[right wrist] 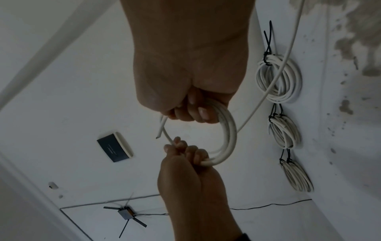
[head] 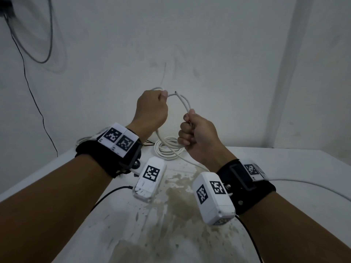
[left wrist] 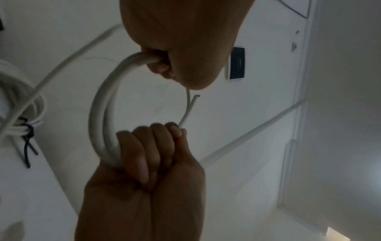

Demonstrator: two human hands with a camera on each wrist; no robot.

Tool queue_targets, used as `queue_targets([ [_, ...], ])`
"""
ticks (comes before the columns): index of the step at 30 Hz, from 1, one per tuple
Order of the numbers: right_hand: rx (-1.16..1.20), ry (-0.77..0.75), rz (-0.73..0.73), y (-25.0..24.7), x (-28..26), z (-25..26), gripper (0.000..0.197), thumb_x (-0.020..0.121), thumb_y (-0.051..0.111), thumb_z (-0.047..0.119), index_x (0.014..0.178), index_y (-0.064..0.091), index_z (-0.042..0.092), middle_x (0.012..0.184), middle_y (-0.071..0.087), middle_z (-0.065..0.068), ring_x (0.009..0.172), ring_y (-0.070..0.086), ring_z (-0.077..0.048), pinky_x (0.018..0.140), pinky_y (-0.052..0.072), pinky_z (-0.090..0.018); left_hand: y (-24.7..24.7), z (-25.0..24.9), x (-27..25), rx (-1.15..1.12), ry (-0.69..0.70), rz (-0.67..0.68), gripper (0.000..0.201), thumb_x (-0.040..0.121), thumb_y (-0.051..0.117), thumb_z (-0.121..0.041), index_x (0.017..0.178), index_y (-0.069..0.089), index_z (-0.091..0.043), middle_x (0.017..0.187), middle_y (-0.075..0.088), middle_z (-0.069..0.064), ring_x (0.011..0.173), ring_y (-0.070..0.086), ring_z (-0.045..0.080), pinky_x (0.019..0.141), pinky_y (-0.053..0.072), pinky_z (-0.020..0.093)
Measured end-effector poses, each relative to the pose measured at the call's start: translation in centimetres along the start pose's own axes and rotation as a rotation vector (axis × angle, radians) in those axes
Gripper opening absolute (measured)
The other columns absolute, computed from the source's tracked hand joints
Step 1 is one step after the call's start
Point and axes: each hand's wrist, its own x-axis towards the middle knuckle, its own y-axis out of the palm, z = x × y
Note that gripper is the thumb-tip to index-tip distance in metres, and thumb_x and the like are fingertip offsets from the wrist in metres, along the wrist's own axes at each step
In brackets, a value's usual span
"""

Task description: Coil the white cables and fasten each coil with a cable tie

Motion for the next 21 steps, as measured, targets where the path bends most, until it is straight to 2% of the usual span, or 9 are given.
queue_targets([
  [2, -0.005, 0.009, 0.028, -0.5, -0.1, 0.1, 0.037, 0.108, 0.035, 0.031, 0.074, 0.041, 0.017, 0.051, 0.019, 0.005, 0.04, 0.016, -0.01, 0.04, 0.021, -0.023, -0.4, 0.2, 0.5, -0.069, -0.019, 0.119, 0.04, 0.105, 0.042, -0.019, 0.083, 0.061, 0.009, 0.065, 0.054, 0.001, 0.052, 0.045, 0.015, 0.056, 0.041, 0.031],
  [5, -0.037, 0.029, 0.048, -1.3, -0.2, 0.2, 0.037, 0.107, 0.037, 0.032, 0.074, 0.042, 0.016, 0.053, 0.02, 0.004, 0.042, 0.016, -0.01, 0.039, 0.02, -0.023, -1.0, 0.2, 0.9, -0.205, -0.076, 0.295, 0.028, 0.104, 0.042, -0.007, 0.103, 0.061, 0.014, 0.088, 0.064, 0.001, 0.058, 0.049, 0.012, 0.048, 0.042, 0.022],
  [8, -0.047, 0.054, 0.049, -1.5, -0.1, 0.0, 0.037, 0.107, 0.038, 0.032, 0.074, 0.042, 0.017, 0.054, 0.02, 0.004, 0.041, 0.016, -0.01, 0.038, 0.021, -0.022, -1.3, -0.2, 0.9, -0.197, -0.057, 0.426, 0.026, 0.103, 0.043, -0.009, 0.098, 0.061, 0.009, 0.084, 0.054, 0.009, 0.055, 0.038, 0.014, 0.045, 0.033, 0.023],
  [10, -0.037, 0.063, 0.039, -1.5, -0.1, -0.1, 0.037, 0.107, 0.038, 0.032, 0.073, 0.043, 0.016, 0.054, 0.02, 0.003, 0.04, 0.016, -0.01, 0.039, 0.022, -0.022, -1.6, -0.7, 0.9, -0.111, -0.008, 0.466, 0.037, 0.103, 0.047, -0.026, 0.086, 0.059, 0.004, 0.078, 0.042, 0.011, 0.055, 0.031, 0.016, 0.047, 0.029, 0.026],
  [12, -0.027, 0.067, 0.036, -1.5, -0.2, -0.2, 0.038, 0.107, 0.038, 0.032, 0.073, 0.044, 0.016, 0.054, 0.021, 0.004, 0.04, 0.017, -0.01, 0.039, 0.023, -0.023, -1.8, -1.4, 0.7, 0.029, 0.089, 0.469, 0.051, 0.101, 0.048, -0.045, 0.069, 0.047, -0.005, 0.063, 0.035, 0.007, 0.05, 0.029, 0.016, 0.046, 0.029, 0.024],
  [14, -0.045, 0.066, 0.051, -1.6, -0.3, -0.3, 0.037, 0.107, 0.039, 0.032, 0.073, 0.043, 0.016, 0.054, 0.021, 0.004, 0.041, 0.017, -0.011, 0.04, 0.024, -0.023, -1.7, -1.6, 0.6, 0.129, 0.192, 0.42, 0.059, 0.1, 0.049, -0.048, 0.063, 0.04, -0.003, 0.048, 0.028, -0.001, 0.042, 0.027, 0.012, 0.045, 0.03, 0.023],
  [16, -0.081, 0.056, 0.074, -1.6, -0.5, -0.3, 0.037, 0.107, 0.039, 0.033, 0.073, 0.043, 0.016, 0.054, 0.02, 0.003, 0.042, 0.017, -0.011, 0.042, 0.025, -0.024, -1.3, -1.2, 0.7, 0.135, 0.248, 0.339, 0.06, 0.101, 0.05, -0.042, 0.061, 0.045, 0.002, 0.048, 0.028, -0.001, 0.043, 0.025, 0.01, 0.048, 0.028, 0.022],
  [19, -0.162, 0.016, 0.066, -1.3, -0.8, 0.0, 0.038, 0.107, 0.039, 0.035, 0.078, 0.048, 0.014, 0.054, 0.026, 0.001, 0.043, 0.025, -0.014, 0.048, 0.036, -0.028, -0.9, -0.5, 0.7, 0.048, 0.262, 0.233, 0.052, 0.101, 0.052, -0.04, 0.056, 0.064, -0.017, 0.056, 0.035, 0.01, 0.047, 0.028, 0.011, 0.05, 0.029, 0.022],
  [21, -0.261, -0.044, -0.039, -1.2, -0.5, 0.4, 0.04, 0.106, 0.037, 0.042, 0.088, 0.054, 0.01, 0.058, 0.047, -0.004, 0.049, 0.046, -0.02, 0.059, 0.051, -0.036, -0.9, -0.3, 0.7, 0.058, 0.261, 0.208, 0.053, 0.101, 0.05, -0.041, 0.073, 0.069, 0.0, 0.055, 0.035, 0.009, 0.049, 0.03, 0.013, 0.054, 0.032, 0.027],
])
